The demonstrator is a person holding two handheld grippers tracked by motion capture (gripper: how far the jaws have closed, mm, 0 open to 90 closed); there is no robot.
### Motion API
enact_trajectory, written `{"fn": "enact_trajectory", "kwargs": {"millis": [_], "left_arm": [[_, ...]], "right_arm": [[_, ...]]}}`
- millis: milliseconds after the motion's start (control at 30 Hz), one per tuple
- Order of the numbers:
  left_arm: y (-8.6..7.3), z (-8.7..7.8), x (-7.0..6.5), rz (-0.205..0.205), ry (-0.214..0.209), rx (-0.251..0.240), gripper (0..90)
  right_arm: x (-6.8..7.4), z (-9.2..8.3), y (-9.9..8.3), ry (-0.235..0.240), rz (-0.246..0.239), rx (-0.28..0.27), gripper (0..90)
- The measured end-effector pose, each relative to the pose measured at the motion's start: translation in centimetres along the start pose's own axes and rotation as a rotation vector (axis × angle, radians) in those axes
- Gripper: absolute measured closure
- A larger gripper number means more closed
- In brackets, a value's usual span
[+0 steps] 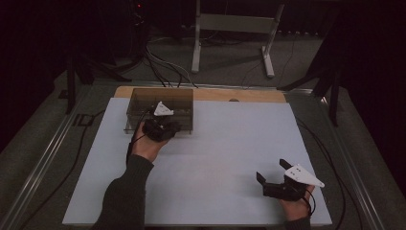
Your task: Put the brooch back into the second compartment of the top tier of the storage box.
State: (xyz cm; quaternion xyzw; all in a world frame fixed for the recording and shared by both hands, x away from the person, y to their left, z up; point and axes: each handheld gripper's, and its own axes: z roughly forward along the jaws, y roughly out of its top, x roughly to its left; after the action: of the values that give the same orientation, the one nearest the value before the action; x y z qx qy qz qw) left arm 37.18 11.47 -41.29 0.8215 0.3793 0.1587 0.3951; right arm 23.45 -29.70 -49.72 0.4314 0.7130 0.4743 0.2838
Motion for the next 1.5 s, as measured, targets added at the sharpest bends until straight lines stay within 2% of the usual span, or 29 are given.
{"fn": "enact_trajectory", "kwargs": {"millis": [233, 1500], "left_arm": [[-0.1, 0.0, 0.5, -0.005, 0.001, 0.0, 79.7], [-0.1, -0.5, 3.1, -0.037, 0.065, 0.027, 79.6]], "right_arm": [[0.0, 0.0, 0.0, 0.002, -0.001, -0.001, 0.0], [0.0, 0.0, 0.0, 0.004, -0.002, 0.001, 0.0]]}}
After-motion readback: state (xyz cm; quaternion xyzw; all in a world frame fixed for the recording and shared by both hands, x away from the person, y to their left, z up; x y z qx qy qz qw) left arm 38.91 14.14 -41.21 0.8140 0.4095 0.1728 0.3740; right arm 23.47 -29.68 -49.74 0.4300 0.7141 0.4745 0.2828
